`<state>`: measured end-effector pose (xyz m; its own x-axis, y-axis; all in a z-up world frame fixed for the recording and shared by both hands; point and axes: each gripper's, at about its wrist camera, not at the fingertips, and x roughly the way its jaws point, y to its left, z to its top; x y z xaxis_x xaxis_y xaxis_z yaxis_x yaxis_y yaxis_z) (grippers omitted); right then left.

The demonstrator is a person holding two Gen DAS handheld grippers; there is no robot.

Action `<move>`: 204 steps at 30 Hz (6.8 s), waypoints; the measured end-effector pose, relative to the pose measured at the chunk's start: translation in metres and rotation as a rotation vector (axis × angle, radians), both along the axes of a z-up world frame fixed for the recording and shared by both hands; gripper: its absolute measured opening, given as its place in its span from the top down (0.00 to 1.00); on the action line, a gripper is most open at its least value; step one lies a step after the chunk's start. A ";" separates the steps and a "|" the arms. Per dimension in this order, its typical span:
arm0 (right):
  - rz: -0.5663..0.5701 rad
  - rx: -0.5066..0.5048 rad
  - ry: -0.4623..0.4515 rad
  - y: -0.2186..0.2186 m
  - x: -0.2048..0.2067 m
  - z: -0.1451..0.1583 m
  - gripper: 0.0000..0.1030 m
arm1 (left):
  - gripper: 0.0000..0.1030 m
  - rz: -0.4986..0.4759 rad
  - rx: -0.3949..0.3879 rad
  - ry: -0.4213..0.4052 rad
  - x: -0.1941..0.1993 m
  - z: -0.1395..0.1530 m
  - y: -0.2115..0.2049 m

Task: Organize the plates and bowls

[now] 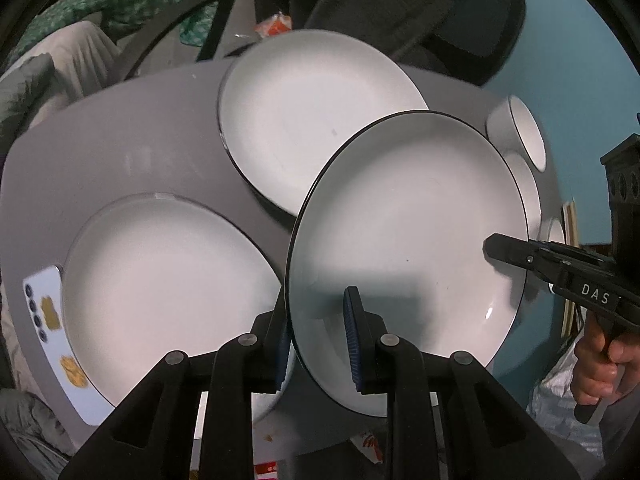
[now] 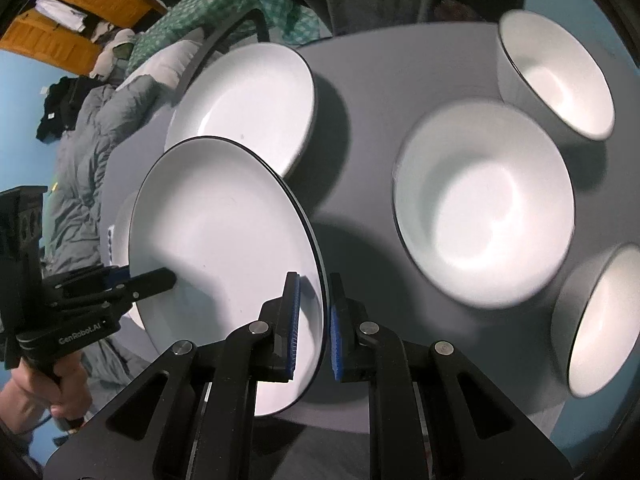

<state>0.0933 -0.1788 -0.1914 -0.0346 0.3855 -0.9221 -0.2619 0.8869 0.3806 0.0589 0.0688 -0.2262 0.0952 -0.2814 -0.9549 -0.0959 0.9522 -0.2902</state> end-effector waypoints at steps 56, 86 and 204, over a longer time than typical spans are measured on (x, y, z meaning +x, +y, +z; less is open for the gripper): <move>0.079 -0.084 0.131 0.072 0.110 -0.030 0.66 | 0.69 0.060 0.136 0.051 0.102 -0.029 0.039; 0.150 -0.206 -0.059 0.075 0.067 0.022 0.48 | 0.39 0.083 0.168 -0.094 0.005 0.026 0.083; 0.083 -0.109 0.076 -0.001 -0.047 -0.049 0.86 | 0.79 -0.063 -0.034 0.111 -0.058 -0.050 -0.027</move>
